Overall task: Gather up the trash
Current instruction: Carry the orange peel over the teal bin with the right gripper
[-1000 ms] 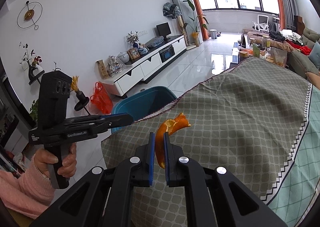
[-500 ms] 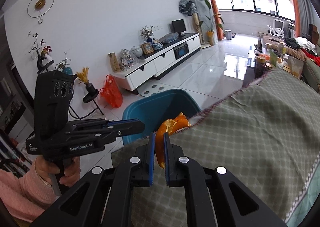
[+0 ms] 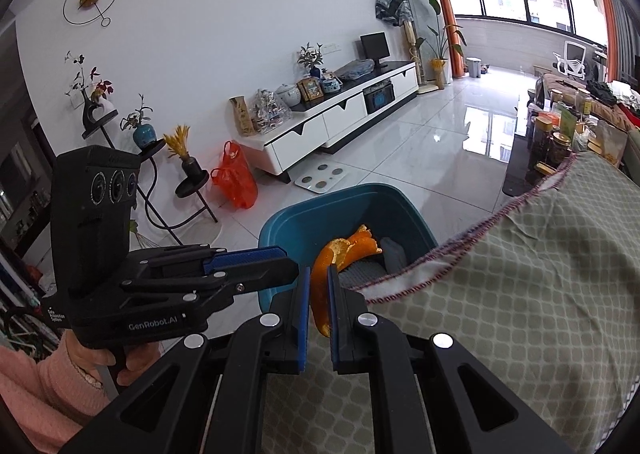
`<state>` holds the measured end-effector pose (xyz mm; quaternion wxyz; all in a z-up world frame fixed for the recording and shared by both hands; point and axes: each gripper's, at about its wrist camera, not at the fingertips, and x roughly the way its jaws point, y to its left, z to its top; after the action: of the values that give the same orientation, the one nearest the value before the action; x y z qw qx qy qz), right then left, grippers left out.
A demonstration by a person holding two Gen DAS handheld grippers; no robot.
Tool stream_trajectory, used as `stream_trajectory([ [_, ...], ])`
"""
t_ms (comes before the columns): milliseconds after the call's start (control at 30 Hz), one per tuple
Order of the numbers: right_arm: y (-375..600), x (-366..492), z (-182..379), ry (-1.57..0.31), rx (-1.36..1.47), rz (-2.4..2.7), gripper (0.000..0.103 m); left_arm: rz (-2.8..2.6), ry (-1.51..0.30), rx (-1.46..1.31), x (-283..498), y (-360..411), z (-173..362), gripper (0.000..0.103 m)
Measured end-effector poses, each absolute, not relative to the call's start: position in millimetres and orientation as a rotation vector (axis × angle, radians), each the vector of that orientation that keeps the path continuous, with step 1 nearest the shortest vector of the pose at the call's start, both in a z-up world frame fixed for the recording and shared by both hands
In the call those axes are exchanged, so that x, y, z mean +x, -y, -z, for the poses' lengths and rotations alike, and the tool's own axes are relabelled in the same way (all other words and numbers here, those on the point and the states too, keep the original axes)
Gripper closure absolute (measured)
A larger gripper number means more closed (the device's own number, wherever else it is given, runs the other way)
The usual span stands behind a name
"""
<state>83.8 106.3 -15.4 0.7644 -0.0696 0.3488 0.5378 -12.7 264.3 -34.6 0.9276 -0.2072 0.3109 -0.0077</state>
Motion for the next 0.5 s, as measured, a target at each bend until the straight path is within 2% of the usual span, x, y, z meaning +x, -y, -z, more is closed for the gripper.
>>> stream_trajectory([
  [500, -136, 104, 25, -0.831, -0.119, -1.204, 0.094, -0.047, -0.624, -0.427, -15, -290, 30, 0.067],
])
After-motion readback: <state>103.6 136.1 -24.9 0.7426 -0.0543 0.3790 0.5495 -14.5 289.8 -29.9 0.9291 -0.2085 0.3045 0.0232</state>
